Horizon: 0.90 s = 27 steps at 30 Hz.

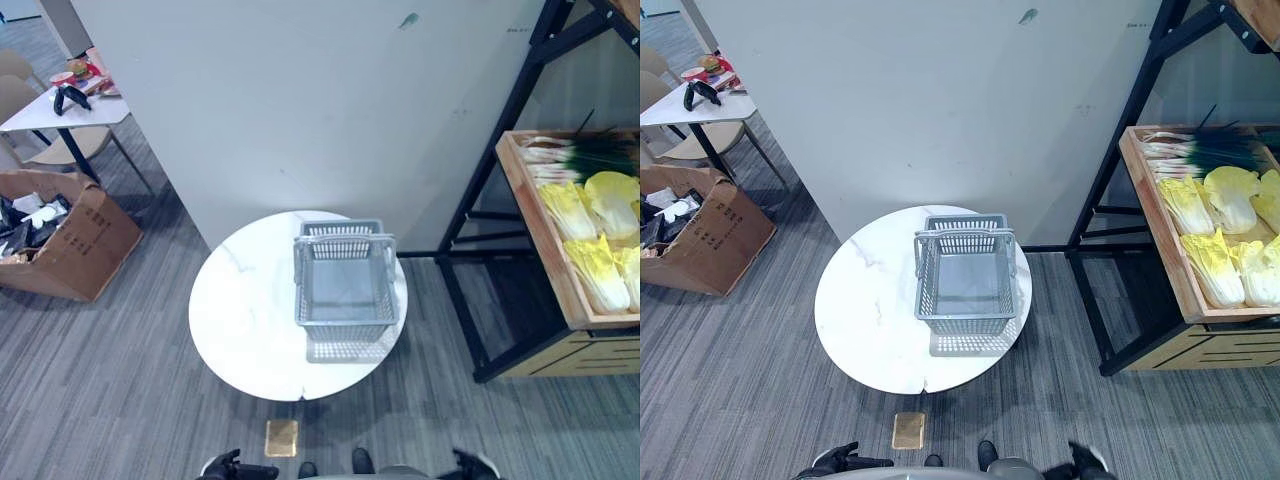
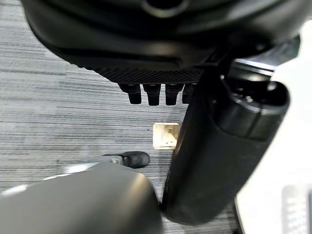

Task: Get the vegetables into the basket

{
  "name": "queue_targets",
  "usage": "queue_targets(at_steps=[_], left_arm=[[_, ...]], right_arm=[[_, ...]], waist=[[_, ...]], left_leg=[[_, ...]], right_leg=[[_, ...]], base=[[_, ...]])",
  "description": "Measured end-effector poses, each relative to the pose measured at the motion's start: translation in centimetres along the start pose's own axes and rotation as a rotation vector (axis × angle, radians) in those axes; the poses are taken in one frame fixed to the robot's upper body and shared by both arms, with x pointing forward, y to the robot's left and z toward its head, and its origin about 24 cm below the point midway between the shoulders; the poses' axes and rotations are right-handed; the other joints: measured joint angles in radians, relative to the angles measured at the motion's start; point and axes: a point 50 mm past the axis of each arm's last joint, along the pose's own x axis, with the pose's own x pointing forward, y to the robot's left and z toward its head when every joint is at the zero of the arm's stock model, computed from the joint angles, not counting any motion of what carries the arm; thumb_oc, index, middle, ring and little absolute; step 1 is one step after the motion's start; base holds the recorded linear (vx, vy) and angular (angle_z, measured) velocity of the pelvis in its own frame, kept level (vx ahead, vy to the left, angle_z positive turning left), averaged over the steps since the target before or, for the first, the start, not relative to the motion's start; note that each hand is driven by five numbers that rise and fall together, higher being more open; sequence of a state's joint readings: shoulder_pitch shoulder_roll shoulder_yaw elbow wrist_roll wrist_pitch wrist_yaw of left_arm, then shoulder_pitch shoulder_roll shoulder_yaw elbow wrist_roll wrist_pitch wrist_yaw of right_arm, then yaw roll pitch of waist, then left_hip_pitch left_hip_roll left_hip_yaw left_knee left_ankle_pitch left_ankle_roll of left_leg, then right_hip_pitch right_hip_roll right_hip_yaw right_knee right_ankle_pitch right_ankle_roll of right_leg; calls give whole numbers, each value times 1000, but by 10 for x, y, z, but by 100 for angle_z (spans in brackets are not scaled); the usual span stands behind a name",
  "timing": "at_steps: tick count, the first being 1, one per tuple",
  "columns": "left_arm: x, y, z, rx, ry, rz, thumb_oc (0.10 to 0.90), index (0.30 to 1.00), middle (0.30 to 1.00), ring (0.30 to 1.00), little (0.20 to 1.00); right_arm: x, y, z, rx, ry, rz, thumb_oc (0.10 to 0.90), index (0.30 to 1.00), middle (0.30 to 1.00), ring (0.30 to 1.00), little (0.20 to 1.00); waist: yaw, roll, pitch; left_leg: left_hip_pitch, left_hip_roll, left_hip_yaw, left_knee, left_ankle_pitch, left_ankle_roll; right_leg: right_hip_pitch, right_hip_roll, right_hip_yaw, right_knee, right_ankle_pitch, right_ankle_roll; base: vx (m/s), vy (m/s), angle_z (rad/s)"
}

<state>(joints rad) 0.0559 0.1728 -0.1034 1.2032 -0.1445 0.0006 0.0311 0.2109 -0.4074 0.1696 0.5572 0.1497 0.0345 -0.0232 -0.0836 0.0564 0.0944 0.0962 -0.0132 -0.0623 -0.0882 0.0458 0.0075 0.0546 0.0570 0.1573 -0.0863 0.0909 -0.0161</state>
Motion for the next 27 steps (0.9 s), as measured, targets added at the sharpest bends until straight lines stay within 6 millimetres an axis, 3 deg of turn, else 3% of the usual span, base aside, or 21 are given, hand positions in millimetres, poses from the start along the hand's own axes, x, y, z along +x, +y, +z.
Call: queue_targets(at_steps=[1, 2, 3, 4, 6, 10, 13, 18, 23, 27], left_arm=[[0, 1, -2, -1, 4, 5, 900, 1000, 1000, 1000, 1000], [0, 1, -2, -22, 8, 13, 900, 1000, 1000, 1000, 1000], [0, 1, -3, -18, 9, 16, 900, 1000, 1000, 1000, 1000], [0, 2, -3, -18, 8, 22, 900, 1000, 1000, 1000, 1000], [0, 2, -3, -19, 7, 23, 900, 1000, 1000, 1000, 1000], [0, 2, -2, -12, 4, 24, 900, 1000, 1000, 1000, 1000], [0, 1, -2, -12, 4, 24, 900, 1000, 1000, 1000, 1000], [-1, 3, -4, -33, 10, 32, 900, 1000, 1000, 1000, 1000], [0, 4, 2, -31, -9, 32, 900, 1000, 1000, 1000, 1000], [1, 5, 7, -35, -24, 33, 900, 1000, 1000, 1000, 1000]], right_arm=[[2, -5, 22, -11, -104, -10, 900, 1000, 1000, 1000, 1000], [-1, -19, 63, -36, -267, -48, 900, 1000, 1000, 1000, 1000], [-5, -26, 79, -52, -341, -73, 900, 1000, 1000, 1000, 1000], [-6, -36, 109, -53, -461, -118, 900, 1000, 1000, 1000, 1000], [-16, -49, 136, -93, -567, -162, 900, 1000, 1000, 1000, 1000], [-28, -57, 155, -163, -648, -189, 900, 1000, 1000, 1000, 1000], [-25, -55, 148, -166, -623, -179, 900, 1000, 1000, 1000, 1000], [-27, -41, 168, -294, -659, -109, 900, 1000, 1000, 1000, 1000], [-29, -29, 222, -409, -798, -67, 900, 1000, 1000, 1000, 1000], [-36, -34, 263, -466, -896, -101, 900, 1000, 1000, 1000, 1000]], waist=[[-4, -4, 0], [-10, -7, 2], [-9, -7, 2], [-8, -11, 0], [2, -12, 0], [13, -14, -1], [13, -14, -1], [25, -27, 6], [65, -32, 9], [94, -41, 9]], left_leg=[[7, 1, 0, 0, -1, -1], [15, 1, 2, -1, -7, -2], [15, 1, 2, -4, -10, -5], [15, 2, 2, -5, -14, -7], [14, 1, 0, -5, -16, -10], [15, 1, -5, -4, -11, -5], [14, 0, -6, 0, -10, -5], [18, -2, -29, -5, -9, -10], [7, -5, -55, -5, -7, -21], [1, -7, -72, -3, 7, -9]], right_leg=[[6, 0, 2, 0, -1, 1], [15, 2, 3, 0, -5, 4], [16, 1, 4, 0, -10, 11], [16, 2, 3, 0, -13, 12], [15, 1, 2, 0, -13, 12], [16, 1, -2, 0, -13, 12], [17, 0, -3, 0, -13, 12], [32, -4, -29, -1, -16, 15], [31, -8, -55, -1, -18, 15], [30, -9, -73, -1, -18, 15]], base=[[34, 13, -4], [37, 5, -1], [35, -2, 1], [31, -3, 1], [0, 0, 0], [5, -1, 2], [22, -7, 1], [17, -5, 13], [7, 7, 16], [-3, 5, 16]])
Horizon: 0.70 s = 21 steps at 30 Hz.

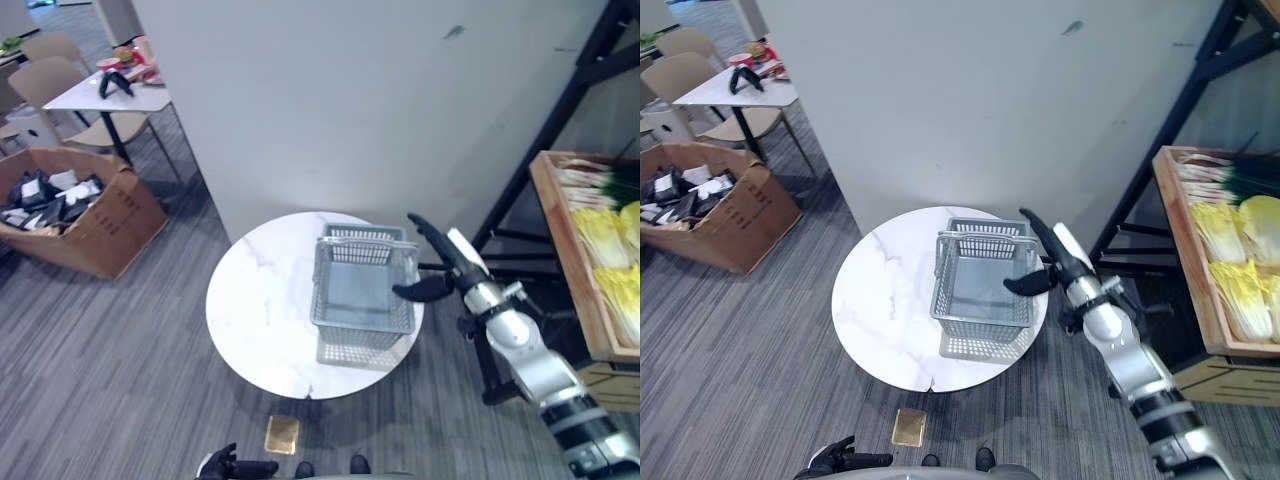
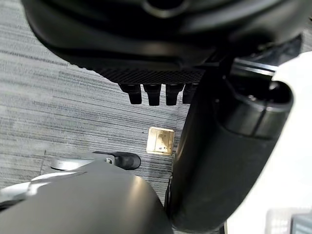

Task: Get the vegetables into the basket

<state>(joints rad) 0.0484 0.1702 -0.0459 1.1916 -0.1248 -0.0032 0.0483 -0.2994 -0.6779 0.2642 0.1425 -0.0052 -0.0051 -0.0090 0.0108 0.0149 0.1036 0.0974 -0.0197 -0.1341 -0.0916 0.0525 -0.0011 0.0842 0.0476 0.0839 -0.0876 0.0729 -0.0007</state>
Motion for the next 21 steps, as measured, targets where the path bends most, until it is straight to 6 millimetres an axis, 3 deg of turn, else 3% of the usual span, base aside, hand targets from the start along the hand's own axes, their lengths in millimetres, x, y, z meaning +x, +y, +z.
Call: queue_targets(at_steps=[5, 9, 16, 18, 21], left_arm=[[0, 2, 3, -5, -6, 5, 900, 1000, 1000, 1000, 1000], [1, 6, 6, -29, -13, 13, 900, 1000, 1000, 1000, 1000], [2, 6, 16, -61, -37, 5, 900, 1000, 1000, 1000, 1000], [4, 6, 29, -59, -65, 4, 900, 1000, 1000, 1000, 1000], [4, 7, 29, -106, -65, 4, 900, 1000, 1000, 1000, 1000]], right_arm=[[26, -11, 8, -75, 3, 7, 900, 1000, 1000, 1000, 1000], [50, -13, -4, -174, 115, 51, 900, 1000, 1000, 1000, 1000], [64, -27, -26, -246, 291, 44, 900, 1000, 1000, 1000, 1000], [72, -44, -29, -273, 391, -3, 900, 1000, 1000, 1000, 1000], [73, -56, -32, -285, 440, -38, 900, 1000, 1000, 1000, 1000]], waist=[[18, -13, 2], [35, -34, 4], [83, -47, 10], [94, -54, 22], [112, -55, 37]], left_leg=[[-5, -3, -13, 3, 3, 1], [-33, -4, -22, 4, 9, -3], [-102, -7, -57, 8, 28, -6], [-149, -9, -67, 17, 38, -13], [-180, -9, -88, 11, 51, -18]], right_leg=[[0, -3, -11, 0, 3, -5], [-24, -4, -23, 0, 4, -5], [-80, -6, -60, 0, 11, -3], [-122, -7, -70, 0, 16, 2], [-150, -7, -91, 0, 22, -1]], base=[[-8, 3, 7], [-40, 0, 7], [-52, 3, 15], [-33, 2, 19], [-17, 1, 21]])
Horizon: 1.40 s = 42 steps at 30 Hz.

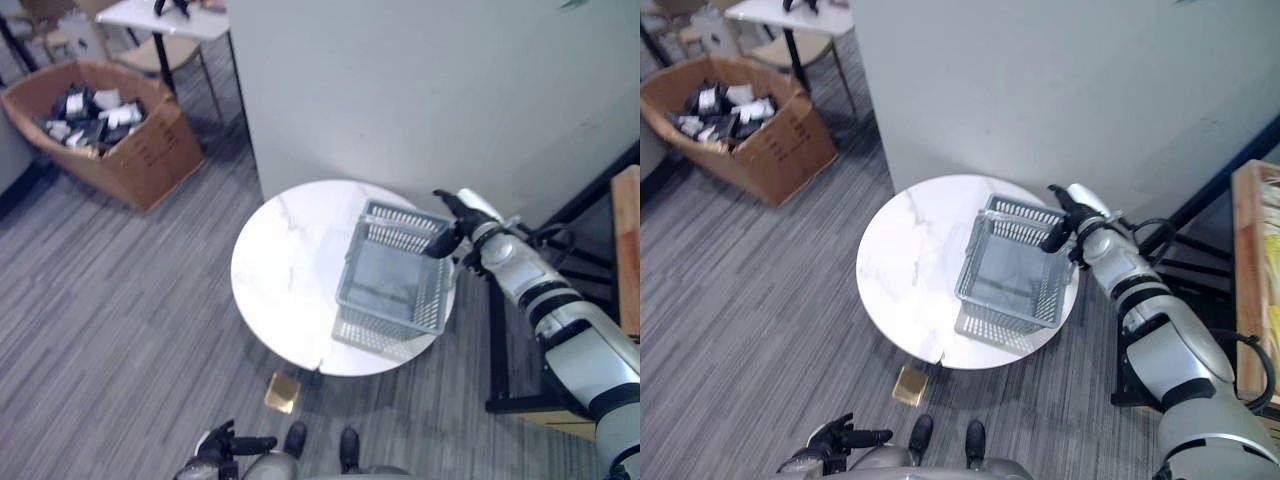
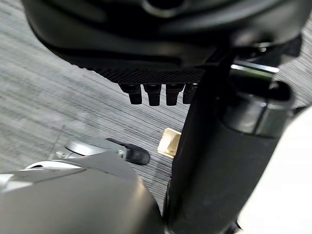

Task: Get the vegetables into the basket

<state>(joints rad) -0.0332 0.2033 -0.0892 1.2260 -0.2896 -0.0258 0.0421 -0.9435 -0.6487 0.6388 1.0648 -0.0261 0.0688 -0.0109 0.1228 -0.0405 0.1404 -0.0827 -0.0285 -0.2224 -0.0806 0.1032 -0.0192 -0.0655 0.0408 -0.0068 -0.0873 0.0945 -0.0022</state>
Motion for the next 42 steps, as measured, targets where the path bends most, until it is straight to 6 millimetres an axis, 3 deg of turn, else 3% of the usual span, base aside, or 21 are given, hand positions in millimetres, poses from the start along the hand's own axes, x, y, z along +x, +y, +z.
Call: queue_targets(at_steps=[8, 11, 12, 13, 14, 27, 30, 33, 35, 37, 42], left_arm=[[1, 4, 12, -4, -38, 13, 900, 1000, 1000, 1000, 1000], [2, 7, 14, 17, -36, 33, 900, 1000, 1000, 1000, 1000], [2, 8, 13, 31, -31, 37, 900, 1000, 1000, 1000, 1000], [2, 9, 11, 36, -22, 39, 900, 1000, 1000, 1000, 1000], [1, 10, 8, 40, -10, 43, 900, 1000, 1000, 1000, 1000], [1, 12, 4, 54, 12, 62, 900, 1000, 1000, 1000, 1000], [1, 14, -1, 53, 39, 68, 900, 1000, 1000, 1000, 1000], [1, 17, -2, 59, 52, 76, 900, 1000, 1000, 1000, 1000], [1, 19, -1, 56, 54, 80, 900, 1000, 1000, 1000, 1000], [0, 21, -5, 57, 74, 85, 900, 1000, 1000, 1000, 1000], [-2, 24, -15, 58, 106, 90, 900, 1000, 1000, 1000, 1000]], right_arm=[[2, 5, -10, -29, 84, 3, 900, 1000, 1000, 1000, 1000], [3, -1, -7, -42, 77, -49, 900, 1000, 1000, 1000, 1000], [4, -5, -4, -40, 75, -60, 855, 937, 937, 937, 937], [4, -6, -4, -39, 77, -64, 543, 500, 500, 500, 500], [4, -7, -4, -39, 79, -65, 400, 300, 300, 300, 300], [5, -11, 4, -34, 64, -84, 400, 300, 300, 300, 300], [4, 2, 16, -44, -14, -51, 400, 300, 300, 300, 300], [-3, 8, 44, -68, -163, -16, 400, 300, 300, 300, 300], [-10, 9, 47, -84, -223, -7, 400, 300, 300, 300, 300], [-21, 3, 61, -108, -319, -5, 400, 300, 300, 300, 300], [-44, -28, 68, -157, -437, -60, 400, 300, 300, 300, 300]], waist=[[12, 0, 43], [11, 1, 57], [11, 0, 67], [11, 0, 72], [12, 1, 75], [19, -1, 98], [5, -5, 100], [-24, -11, 103], [-25, -14, 104], [-38, -18, 104], [-70, -23, 100]], left_leg=[[-45, -4, -30, 2, 7, -5], [-75, -7, -31, 10, 9, -6], [-78, -8, -32, 13, 9, -6], [-78, -8, -33, 13, 9, -6], [-79, -8, -36, 13, 8, -6], [-70, -9, -35, 13, 9, -7], [-23, -6, -23, -3, 9, -7], [1, -6, -7, -6, 6, -9], [8, -6, -7, -7, 6, -9], [32, -6, 14, -7, -1, -7], [89, -7, 48, -7, -14, 3]], right_leg=[[-34, -2, -28, 0, 0, 0], [-61, -4, -30, 0, 3, -2], [-62, -5, -31, 0, 3, -2], [-62, -5, -33, 0, 3, -2], [-62, -5, -35, 0, 3, -2], [-54, -6, -34, 0, 3, -2], [-17, -6, -22, 0, 3, -1], [-1, -7, -3, 0, 3, 0], [8, -7, -3, 0, 2, 1], [24, -8, 17, 0, 2, 2], [68, -9, 58, 0, 2, 5]], base=[[-34, -4, 11], [-18, 0, 1], [-27, -3, 4], [-31, 0, 5], [-39, -1, 7], [-6, 2, 0], [56, 24, -12], [49, 22, -15], [58, 31, -9], [70, 34, -20], [23, 23, -22]])
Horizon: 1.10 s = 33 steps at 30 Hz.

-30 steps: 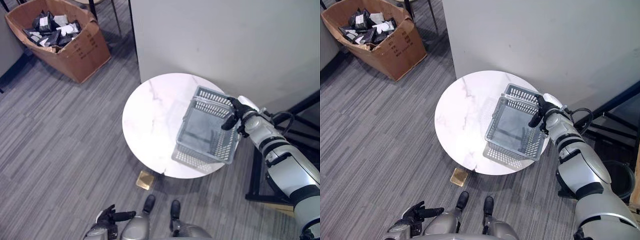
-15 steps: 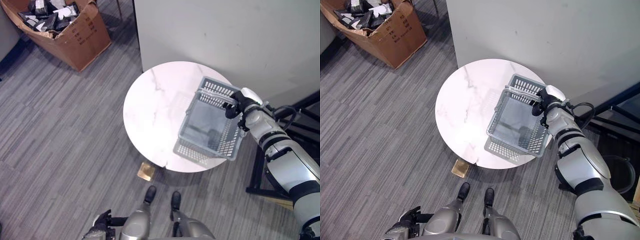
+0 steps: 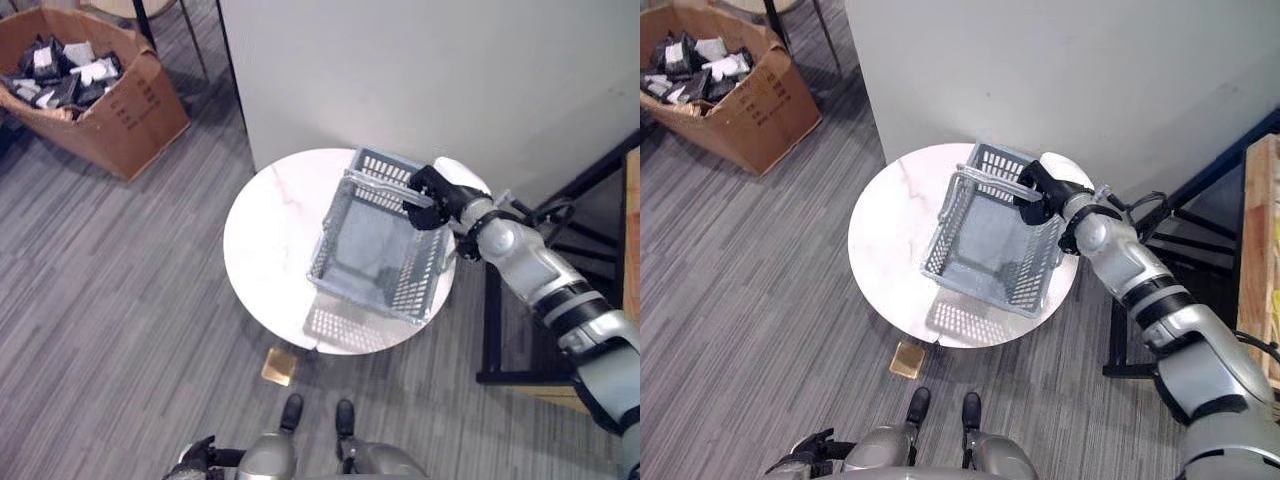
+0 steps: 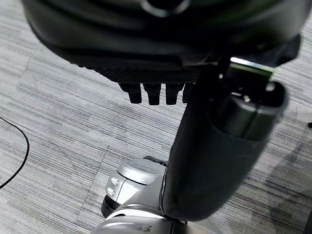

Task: Get the vegetables into the basket

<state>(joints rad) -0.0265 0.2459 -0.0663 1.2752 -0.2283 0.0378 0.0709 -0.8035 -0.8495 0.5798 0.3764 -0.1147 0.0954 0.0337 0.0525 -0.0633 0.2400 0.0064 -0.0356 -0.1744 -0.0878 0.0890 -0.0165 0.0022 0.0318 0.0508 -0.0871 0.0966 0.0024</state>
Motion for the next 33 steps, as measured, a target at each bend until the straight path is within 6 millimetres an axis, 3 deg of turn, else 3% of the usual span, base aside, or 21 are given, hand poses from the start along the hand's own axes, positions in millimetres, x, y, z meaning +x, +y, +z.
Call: queue_targets(at_steps=[5, 12, 17, 19, 24, 28, 29, 33], left_arm=[[0, 0, -2, 32, 4, -6, 900, 1000, 1000, 1000, 1000], [-1, 0, -9, 35, 26, -14, 900, 1000, 1000, 1000, 1000], [-1, -2, -10, 49, 28, -32, 900, 1000, 1000, 1000, 1000], [-2, -4, -12, 52, 30, -39, 900, 1000, 1000, 1000, 1000], [-2, -6, -16, 50, 39, -46, 900, 1000, 1000, 1000, 1000], [-3, -8, -19, 49, 50, -53, 900, 1000, 1000, 1000, 1000], [-3, -8, -20, 52, 53, -55, 900, 1000, 1000, 1000, 1000], [-3, -9, -22, 58, 58, -66, 900, 1000, 1000, 1000, 1000]], right_arm=[[-20, -34, -4, -26, -32, -37, 400, 300, 300, 300, 300], [-47, -36, -31, -44, 41, 58, 400, 300, 300, 300, 300], [-57, -24, -60, -33, 158, 120, 400, 300, 300, 300, 300], [-68, -16, -81, -31, 244, 158, 400, 300, 300, 300, 300], [-90, 8, -112, -7, 373, 250, 400, 300, 300, 300, 300], [-116, 26, -140, 9, 500, 320, 400, 300, 300, 300, 300], [-132, 32, -158, 18, 581, 334, 400, 300, 300, 300, 300], [-160, 44, -192, 67, 767, 340, 400, 300, 300, 300, 300]], waist=[[-37, 1, -21], [-75, 10, -61], [-99, 23, -75], [-98, 31, -90], [-102, 39, -99], [-100, 47, -104], [-107, 49, -105], [-104, 53, -114]], left_leg=[[17, 1, 41, 0, -6, 8], [38, 3, 85, 0, -16, 18], [45, 5, 107, -1, -20, 21], [46, 6, 110, -1, -22, 22], [50, 13, 117, 0, -24, 20], [51, 14, 123, 0, -26, 19], [56, 15, 130, 0, -27, 20], [60, 16, 148, -1, -32, 23]], right_leg=[[6, 1, 35, 0, 5, 4], [12, 4, 79, 0, 11, 8], [13, 6, 101, 0, 10, 14], [12, 8, 104, 0, 10, 14], [13, 14, 110, 0, 10, 13], [12, 16, 115, 0, 12, 11], [14, 16, 119, 0, 12, 11], [12, 18, 139, 0, 11, 14]], base=[[4, 13, -21], [12, 5, -22], [13, -5, -13], [9, -8, -5], [9, -5, -3], [-1, -3, -4], [-6, -12, -8], [-6, -14, -17]])
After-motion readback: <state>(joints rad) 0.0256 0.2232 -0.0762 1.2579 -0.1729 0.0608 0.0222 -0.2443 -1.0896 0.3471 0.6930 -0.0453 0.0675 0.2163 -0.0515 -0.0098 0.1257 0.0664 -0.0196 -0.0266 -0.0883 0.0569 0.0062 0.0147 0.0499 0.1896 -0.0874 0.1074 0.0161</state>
